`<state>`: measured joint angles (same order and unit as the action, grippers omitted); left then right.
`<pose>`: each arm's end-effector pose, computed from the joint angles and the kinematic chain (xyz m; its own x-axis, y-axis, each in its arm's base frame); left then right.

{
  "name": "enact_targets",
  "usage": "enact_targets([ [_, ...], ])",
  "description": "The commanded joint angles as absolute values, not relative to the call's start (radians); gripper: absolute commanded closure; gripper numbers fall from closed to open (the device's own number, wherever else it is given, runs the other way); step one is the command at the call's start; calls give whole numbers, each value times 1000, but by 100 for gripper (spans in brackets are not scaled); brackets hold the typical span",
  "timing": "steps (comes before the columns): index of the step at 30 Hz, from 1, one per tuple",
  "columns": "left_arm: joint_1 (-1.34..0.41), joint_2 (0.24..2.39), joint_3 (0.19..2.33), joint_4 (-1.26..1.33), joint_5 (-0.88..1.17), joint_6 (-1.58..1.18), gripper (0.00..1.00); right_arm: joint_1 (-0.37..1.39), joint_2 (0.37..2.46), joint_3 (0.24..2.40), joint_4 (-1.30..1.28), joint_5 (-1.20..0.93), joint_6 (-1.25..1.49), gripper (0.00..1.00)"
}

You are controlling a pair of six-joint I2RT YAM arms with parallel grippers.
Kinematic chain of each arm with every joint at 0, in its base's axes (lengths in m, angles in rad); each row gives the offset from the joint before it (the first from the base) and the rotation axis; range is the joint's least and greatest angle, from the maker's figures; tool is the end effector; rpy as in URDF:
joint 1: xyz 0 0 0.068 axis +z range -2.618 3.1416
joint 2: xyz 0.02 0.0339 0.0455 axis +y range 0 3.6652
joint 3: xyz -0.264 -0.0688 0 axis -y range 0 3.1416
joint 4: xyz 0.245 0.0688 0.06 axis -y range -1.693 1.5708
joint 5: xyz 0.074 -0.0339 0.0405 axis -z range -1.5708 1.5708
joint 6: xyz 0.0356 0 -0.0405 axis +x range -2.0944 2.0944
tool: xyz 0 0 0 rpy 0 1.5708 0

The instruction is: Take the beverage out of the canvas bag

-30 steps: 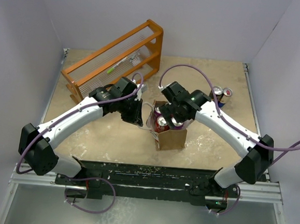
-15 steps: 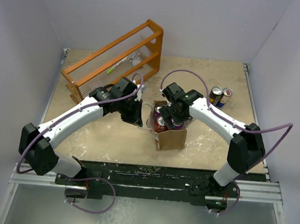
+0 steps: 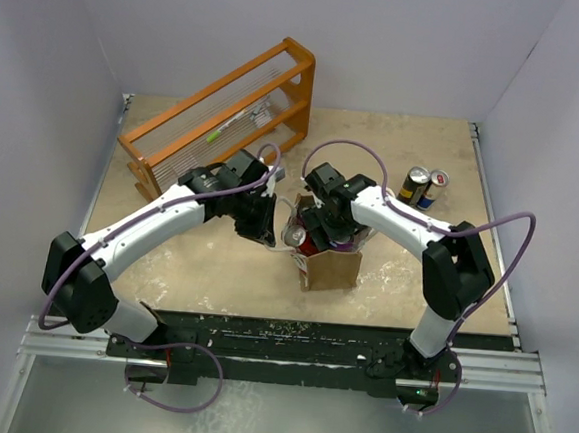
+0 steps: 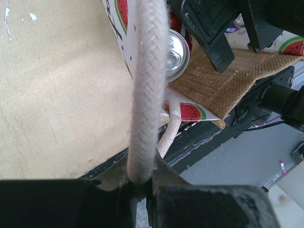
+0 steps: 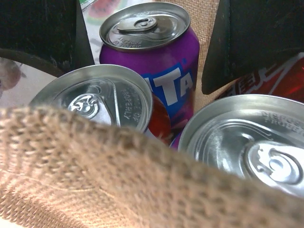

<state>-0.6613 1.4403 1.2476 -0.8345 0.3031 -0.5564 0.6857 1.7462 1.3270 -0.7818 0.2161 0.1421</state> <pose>0.2251 -0.1886 0.2948 -0.9475 0.0986 -0.3043 0.2445 0.8367 -0.4901 0.2785 0.2180 0.2271 -0.7935 -0.4704 -0.3861 -0.4507 0.8805 -0.1467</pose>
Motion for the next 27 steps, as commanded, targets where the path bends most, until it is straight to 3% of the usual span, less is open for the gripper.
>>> enact_targets([
  [1,-655,1454,1296,-834,316,-533,100,686,1738,1331,-753,212,159,13],
  [27,-655,1499,1306,-803,313,-573,100,686,1599,1406,-794,226,219,70],
])
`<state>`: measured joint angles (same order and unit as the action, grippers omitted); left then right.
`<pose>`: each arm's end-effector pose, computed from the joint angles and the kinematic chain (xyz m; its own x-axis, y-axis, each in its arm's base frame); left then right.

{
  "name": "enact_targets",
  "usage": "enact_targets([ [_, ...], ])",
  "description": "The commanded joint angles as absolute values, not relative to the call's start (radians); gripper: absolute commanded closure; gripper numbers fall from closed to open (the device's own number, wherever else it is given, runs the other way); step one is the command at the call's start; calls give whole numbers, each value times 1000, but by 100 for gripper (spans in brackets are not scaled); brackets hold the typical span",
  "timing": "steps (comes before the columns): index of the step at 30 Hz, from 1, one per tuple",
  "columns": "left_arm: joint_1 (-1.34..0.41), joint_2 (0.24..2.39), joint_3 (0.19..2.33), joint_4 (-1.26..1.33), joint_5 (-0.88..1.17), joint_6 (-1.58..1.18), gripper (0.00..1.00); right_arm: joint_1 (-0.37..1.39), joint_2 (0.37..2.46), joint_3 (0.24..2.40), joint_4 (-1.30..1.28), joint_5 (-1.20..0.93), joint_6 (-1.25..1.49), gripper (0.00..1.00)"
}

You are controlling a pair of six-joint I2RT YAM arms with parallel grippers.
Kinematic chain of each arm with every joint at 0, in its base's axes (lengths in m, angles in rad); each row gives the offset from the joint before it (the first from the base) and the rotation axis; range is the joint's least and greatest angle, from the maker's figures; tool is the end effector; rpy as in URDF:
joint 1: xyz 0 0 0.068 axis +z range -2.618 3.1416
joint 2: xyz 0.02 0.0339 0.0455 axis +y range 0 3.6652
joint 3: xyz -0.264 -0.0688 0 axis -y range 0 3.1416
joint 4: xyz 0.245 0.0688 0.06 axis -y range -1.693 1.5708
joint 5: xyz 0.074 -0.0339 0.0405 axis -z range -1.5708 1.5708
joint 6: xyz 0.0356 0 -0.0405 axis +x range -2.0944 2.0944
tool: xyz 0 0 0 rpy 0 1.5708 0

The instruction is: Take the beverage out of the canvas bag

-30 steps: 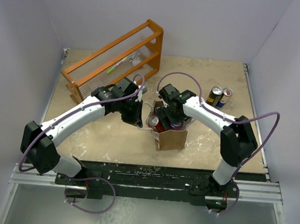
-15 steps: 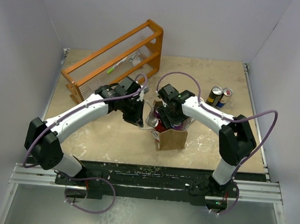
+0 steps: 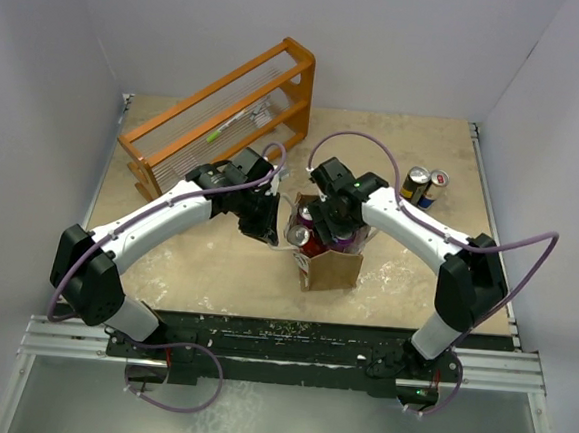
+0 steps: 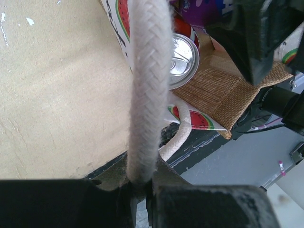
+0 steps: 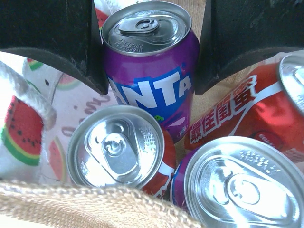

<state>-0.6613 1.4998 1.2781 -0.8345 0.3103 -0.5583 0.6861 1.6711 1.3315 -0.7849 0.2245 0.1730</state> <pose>0.2353 -0.1969 0.2876 -0.9553 0.1042 -0.2766 0.2327 0.8423 -0.4862 0.2715 0.2120 0.2531 -0.7810 -0.4226 -0.4597 -0.4150 0.9014 -0.1235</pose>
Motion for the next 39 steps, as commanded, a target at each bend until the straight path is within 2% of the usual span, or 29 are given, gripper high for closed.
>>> enact_targets([
  [1,-654,1501,1303,-800,314,-575,100,686,1591,1409,-795,217,229,73],
  [9,-655,1521,1313,-792,325,-587,100,686,1484,1414,-794,152,310,88],
  [18,-655,1522,1294,-781,328,-604,100,655,1389,1469,-808,91,398,100],
  [26,-656,1516,1298,-781,325,-609,100,593,1319,1596,-828,88,424,100],
  [39,-655,1531,1326,-800,327,-576,100,575,1254,1815,-835,472,339,100],
])
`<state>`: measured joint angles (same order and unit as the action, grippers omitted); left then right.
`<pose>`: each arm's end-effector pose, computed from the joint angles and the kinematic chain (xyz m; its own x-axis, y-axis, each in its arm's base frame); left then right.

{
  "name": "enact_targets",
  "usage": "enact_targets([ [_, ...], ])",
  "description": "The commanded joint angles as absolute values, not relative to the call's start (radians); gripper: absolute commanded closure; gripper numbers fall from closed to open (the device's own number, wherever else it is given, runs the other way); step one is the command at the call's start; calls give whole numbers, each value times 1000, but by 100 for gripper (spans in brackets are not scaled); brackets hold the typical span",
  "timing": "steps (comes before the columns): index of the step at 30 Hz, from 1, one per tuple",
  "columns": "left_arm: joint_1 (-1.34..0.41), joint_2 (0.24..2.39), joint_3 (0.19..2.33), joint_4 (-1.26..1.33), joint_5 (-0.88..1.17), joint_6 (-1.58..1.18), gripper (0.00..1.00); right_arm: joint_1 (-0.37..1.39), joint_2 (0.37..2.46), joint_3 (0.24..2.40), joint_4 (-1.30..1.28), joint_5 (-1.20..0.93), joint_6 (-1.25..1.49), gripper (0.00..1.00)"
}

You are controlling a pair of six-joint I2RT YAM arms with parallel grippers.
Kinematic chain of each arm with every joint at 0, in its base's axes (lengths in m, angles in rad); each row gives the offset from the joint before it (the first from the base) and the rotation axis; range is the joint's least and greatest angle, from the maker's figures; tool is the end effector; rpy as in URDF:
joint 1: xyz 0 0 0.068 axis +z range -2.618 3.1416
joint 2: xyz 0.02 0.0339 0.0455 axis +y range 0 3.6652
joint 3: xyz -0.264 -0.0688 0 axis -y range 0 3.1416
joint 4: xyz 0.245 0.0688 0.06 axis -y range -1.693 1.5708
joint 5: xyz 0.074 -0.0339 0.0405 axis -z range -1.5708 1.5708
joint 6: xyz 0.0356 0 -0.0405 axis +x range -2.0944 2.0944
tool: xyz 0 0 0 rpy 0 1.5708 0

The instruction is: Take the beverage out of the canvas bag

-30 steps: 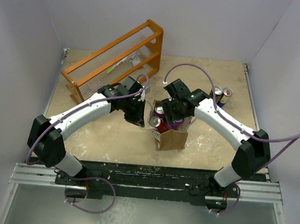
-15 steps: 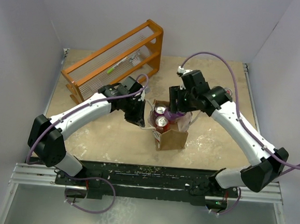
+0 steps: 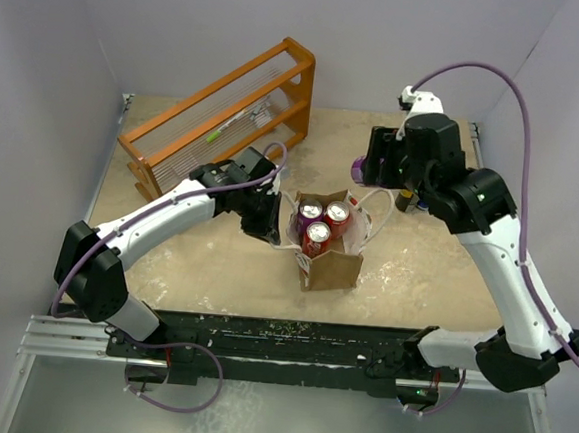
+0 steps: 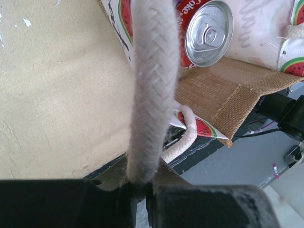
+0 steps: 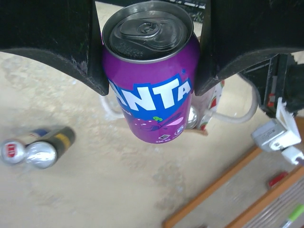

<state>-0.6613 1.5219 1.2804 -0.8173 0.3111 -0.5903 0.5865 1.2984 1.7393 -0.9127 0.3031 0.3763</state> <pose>0.2397 -0.2003 0.2828 -0.9629 0.0779 -0.2585 0.2011 0.8457 -0.4944 0.2067 0.1246 0.4775 -0.4648 0.1123 -0.8783 -0.1462 0.9686 0.2012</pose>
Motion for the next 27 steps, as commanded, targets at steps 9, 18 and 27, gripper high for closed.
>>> enact_targets([
  [9,-655,1542,1343,-812,338,-552,100,359,1311,1816,-847,507,378,100],
  [18,-654,1586,1362,-809,361,-541,100,153,1299,1582,-865,375,493,100],
  [27,-655,1631,1387,-821,375,-511,100,112,1216,1292,-802,342,520,100],
])
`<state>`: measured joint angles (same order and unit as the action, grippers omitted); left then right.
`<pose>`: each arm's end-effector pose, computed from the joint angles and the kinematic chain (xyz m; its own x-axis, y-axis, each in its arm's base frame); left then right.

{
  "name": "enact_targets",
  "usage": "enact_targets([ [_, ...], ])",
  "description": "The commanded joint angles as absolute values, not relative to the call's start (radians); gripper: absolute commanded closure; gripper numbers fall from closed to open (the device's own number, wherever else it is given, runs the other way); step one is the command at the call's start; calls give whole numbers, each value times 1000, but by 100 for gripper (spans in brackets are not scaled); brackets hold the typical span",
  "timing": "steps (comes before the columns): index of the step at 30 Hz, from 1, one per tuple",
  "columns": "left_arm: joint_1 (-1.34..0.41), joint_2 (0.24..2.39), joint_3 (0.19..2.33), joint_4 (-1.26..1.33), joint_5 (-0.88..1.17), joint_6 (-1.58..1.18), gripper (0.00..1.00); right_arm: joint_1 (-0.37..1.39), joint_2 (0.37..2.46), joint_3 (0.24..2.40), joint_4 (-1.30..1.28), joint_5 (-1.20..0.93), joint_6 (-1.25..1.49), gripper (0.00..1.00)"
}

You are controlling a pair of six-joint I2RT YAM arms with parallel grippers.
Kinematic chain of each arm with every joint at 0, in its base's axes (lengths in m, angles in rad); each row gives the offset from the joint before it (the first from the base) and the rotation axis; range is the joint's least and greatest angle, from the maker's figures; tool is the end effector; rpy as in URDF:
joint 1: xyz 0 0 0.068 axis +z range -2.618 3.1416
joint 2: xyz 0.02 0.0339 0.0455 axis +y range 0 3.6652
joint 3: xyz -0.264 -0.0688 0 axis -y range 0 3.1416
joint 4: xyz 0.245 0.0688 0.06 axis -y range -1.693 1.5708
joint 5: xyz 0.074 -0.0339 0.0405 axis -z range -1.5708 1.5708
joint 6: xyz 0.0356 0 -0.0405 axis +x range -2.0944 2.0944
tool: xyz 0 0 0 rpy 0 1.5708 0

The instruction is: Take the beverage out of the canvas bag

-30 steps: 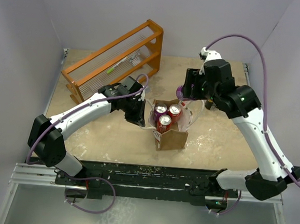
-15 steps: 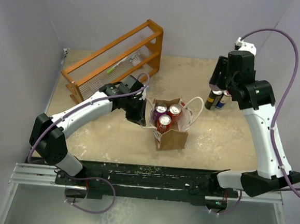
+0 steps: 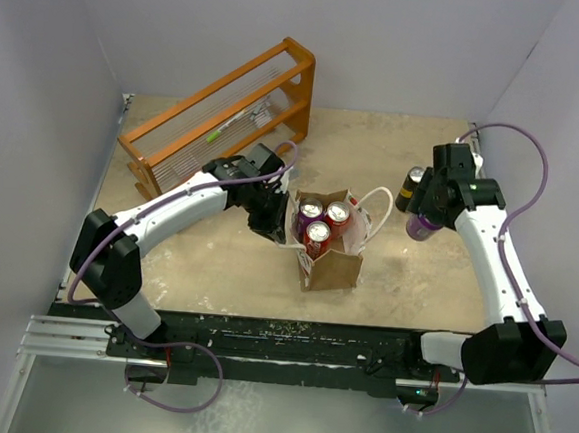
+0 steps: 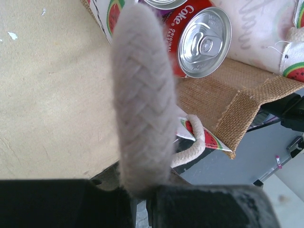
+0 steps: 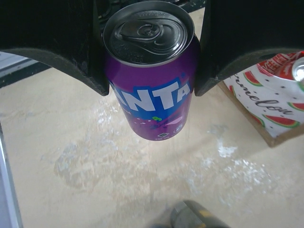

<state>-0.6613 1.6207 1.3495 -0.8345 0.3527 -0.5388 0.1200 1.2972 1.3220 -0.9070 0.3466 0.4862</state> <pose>0.2556 -0.2145 0.2733 -0.9639 0.1400 -0.2265 0.2377 0.8357 -0.4951 0.2600 0.0192 0.3507 -0.6302 0.3667 -0.6844 0.4481 0.8916 0.0650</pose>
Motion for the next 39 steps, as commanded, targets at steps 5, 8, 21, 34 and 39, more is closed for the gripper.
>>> enact_targets([
  [5,-655,1628,1383,-819,364,-511,100,107,1218,1195,-751,340,534,100],
  [8,-655,1626,1389,-827,361,-509,100,103,1238,1170,-723,337,528,100],
  [21,-647,1662,1443,-865,334,-456,100,95,1406,1200,-524,341,421,100],
  [34,-639,1711,1498,-908,328,-413,100,95,1561,1246,-381,393,310,100],
  [39,-638,1718,1504,-920,327,-419,100,91,1613,1282,-376,373,305,100],
])
